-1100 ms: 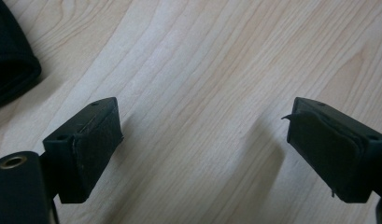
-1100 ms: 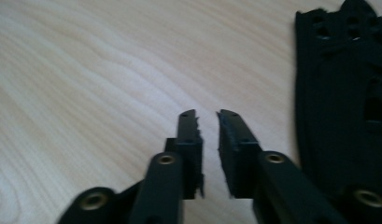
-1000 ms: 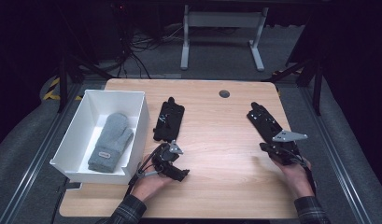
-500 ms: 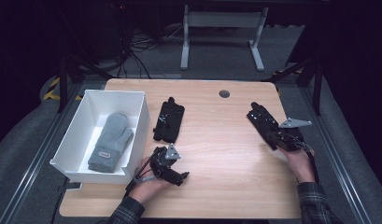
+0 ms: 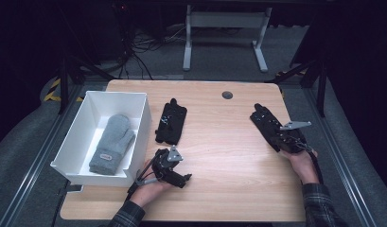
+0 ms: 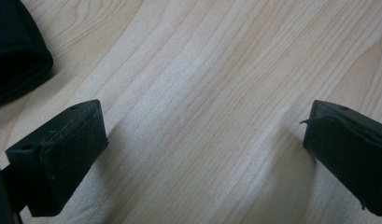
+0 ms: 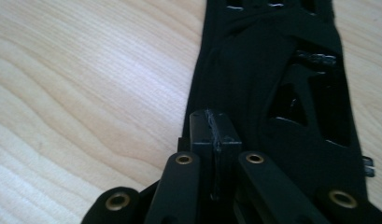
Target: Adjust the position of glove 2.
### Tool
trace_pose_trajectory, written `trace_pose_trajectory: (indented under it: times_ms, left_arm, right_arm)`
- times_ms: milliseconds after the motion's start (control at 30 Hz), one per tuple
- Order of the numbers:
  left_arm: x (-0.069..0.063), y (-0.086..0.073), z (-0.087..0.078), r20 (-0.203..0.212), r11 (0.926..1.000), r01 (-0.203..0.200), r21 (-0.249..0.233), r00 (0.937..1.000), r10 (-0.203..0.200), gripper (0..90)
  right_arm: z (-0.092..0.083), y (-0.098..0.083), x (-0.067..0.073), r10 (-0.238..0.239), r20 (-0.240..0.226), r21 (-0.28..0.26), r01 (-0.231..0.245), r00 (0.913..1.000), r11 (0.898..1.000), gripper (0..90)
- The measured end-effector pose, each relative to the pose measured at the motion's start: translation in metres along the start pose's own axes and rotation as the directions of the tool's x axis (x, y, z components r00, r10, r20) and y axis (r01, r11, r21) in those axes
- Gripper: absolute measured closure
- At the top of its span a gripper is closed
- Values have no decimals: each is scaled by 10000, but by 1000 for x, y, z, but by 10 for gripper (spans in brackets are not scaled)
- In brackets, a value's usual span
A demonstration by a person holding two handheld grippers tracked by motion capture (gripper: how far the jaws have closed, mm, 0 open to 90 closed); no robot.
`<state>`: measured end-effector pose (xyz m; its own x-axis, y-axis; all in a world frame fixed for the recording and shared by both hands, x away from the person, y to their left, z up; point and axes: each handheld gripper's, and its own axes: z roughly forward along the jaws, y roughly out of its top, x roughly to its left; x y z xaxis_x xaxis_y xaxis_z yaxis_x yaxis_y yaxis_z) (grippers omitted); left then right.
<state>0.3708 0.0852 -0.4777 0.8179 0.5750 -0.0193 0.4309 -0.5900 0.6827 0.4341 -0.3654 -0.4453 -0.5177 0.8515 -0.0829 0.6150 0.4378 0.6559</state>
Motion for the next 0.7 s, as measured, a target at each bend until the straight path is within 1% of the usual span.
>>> trace_pose_trajectory:
  times_ms: [167, 400, 533, 600, 700]
  left_arm:
    - [0, 0, 0, 6, 10000, 3, -2, 10000, -3, 0]
    - [0, 0, 0, -11, 10000, 30, 10, 10000, -30, 0]
    - [0, 0, 0, -6, 10000, 27, 19, 10000, -27, 0]
    - [0, 0, 0, 4, 10000, 7, 14, 10000, -7, 0]
    - [0, 0, 0, -11, 10000, 43, 3, 10000, -43, 0]
  right_arm:
    - [-1, 0, 5, -116, -182, 105, 118, 9998, 9999, 898]
    - [-1, 1, 13, -277, -571, 167, 287, 9980, 9994, 900]
    - [-1, 1, 17, -293, -793, 163, 307, 9964, 9994, 900]
    - [-1, 1, 19, -287, -812, 164, 301, 9963, 9994, 900]
    - [-1, 2, 23, -428, -1110, 195, 452, 9929, 9988, 900]
